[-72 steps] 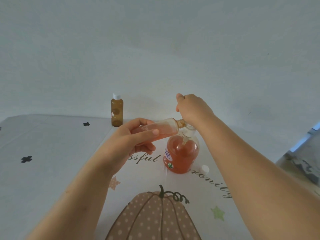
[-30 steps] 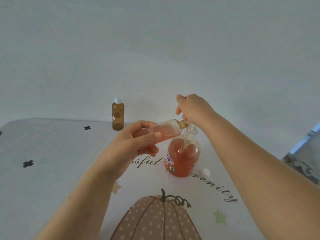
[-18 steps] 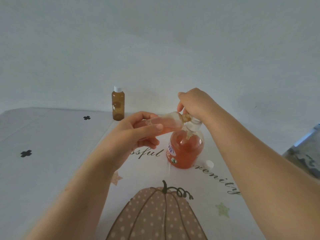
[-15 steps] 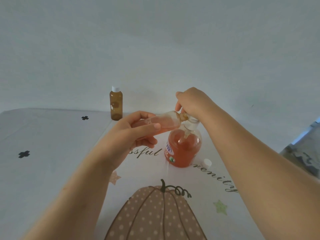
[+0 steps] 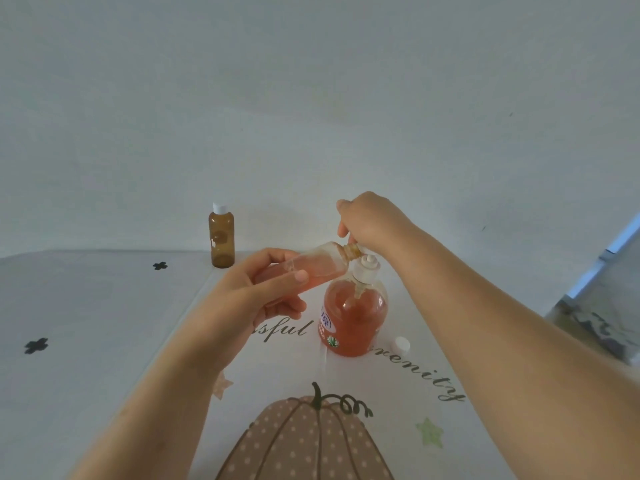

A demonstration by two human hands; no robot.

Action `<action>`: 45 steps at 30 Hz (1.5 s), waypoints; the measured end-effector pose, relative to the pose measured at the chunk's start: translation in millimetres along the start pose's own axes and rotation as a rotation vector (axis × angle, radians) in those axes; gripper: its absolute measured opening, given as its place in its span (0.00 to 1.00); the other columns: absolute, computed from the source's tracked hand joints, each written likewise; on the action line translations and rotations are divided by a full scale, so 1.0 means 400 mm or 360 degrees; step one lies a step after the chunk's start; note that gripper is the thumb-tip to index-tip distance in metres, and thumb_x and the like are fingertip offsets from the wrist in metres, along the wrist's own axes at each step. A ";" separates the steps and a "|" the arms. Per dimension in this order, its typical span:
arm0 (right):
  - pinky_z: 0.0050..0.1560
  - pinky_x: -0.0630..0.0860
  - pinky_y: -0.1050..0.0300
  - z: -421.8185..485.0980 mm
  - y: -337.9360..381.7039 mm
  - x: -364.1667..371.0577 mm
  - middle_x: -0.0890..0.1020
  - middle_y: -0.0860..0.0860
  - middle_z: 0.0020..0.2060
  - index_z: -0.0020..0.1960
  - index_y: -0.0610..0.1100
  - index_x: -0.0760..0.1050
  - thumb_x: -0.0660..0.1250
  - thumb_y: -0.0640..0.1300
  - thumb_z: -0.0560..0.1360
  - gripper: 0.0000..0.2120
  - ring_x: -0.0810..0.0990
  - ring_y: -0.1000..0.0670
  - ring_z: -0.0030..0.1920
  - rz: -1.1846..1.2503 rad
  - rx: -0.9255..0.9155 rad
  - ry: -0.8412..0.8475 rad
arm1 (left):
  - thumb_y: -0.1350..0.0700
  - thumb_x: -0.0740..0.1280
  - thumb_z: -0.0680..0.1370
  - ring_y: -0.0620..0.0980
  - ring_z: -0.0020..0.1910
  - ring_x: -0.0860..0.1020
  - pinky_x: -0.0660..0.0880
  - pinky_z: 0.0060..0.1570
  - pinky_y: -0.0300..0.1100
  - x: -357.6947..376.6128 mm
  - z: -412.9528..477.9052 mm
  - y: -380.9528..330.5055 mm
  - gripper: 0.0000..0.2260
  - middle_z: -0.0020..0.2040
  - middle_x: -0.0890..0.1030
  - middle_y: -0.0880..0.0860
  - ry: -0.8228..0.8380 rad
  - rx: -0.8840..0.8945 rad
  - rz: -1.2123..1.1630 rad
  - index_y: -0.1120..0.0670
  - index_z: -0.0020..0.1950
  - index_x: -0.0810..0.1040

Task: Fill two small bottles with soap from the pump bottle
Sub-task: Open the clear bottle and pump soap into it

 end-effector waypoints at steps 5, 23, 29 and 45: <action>0.52 0.76 0.51 0.010 -0.003 0.005 0.85 0.43 0.50 0.54 0.39 0.81 0.52 0.45 0.82 0.19 0.82 0.43 0.48 0.0003 -0.0004 0.0025 | 0.57 0.73 0.69 0.53 0.37 0.80 0.79 0.39 0.41 -0.002 0.000 0.001 0.14 0.45 0.82 0.58 0.0006 -0.0008 0.0000 0.58 0.53 0.81; 0.40 0.72 0.55 0.007 -0.009 0.014 0.87 0.43 0.47 0.53 0.38 0.82 0.52 0.48 0.82 0.21 0.78 0.46 0.35 -0.0030 -0.0007 0.0016 | 0.56 0.73 0.70 0.51 0.37 0.81 0.79 0.40 0.41 -0.008 0.000 0.006 0.16 0.48 0.83 0.59 0.0031 -0.0061 0.0054 0.59 0.56 0.80; 0.49 0.75 0.51 -0.005 0.009 -0.005 0.85 0.45 0.45 0.51 0.41 0.80 0.51 0.49 0.82 0.20 0.82 0.44 0.46 -0.0113 -0.0063 -0.0024 | 0.56 0.73 0.70 0.51 0.37 0.80 0.79 0.39 0.41 0.000 -0.003 0.002 0.17 0.45 0.83 0.56 0.0024 -0.0023 0.0019 0.60 0.57 0.79; 0.33 0.70 0.60 -0.001 0.002 -0.029 0.77 0.49 0.33 0.60 0.36 0.80 0.53 0.49 0.85 0.22 0.73 0.51 0.31 0.0164 -0.0021 0.0148 | 0.56 0.75 0.69 0.52 0.37 0.80 0.80 0.40 0.42 0.004 0.001 -0.002 0.19 0.44 0.83 0.56 0.0036 -0.0006 -0.0007 0.61 0.57 0.79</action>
Point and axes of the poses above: each hand's wrist, its own z-axis towards the middle knuckle, its own x-axis out of the palm, y = z × x, the point moved 4 cm from there along z, towards the middle knuckle
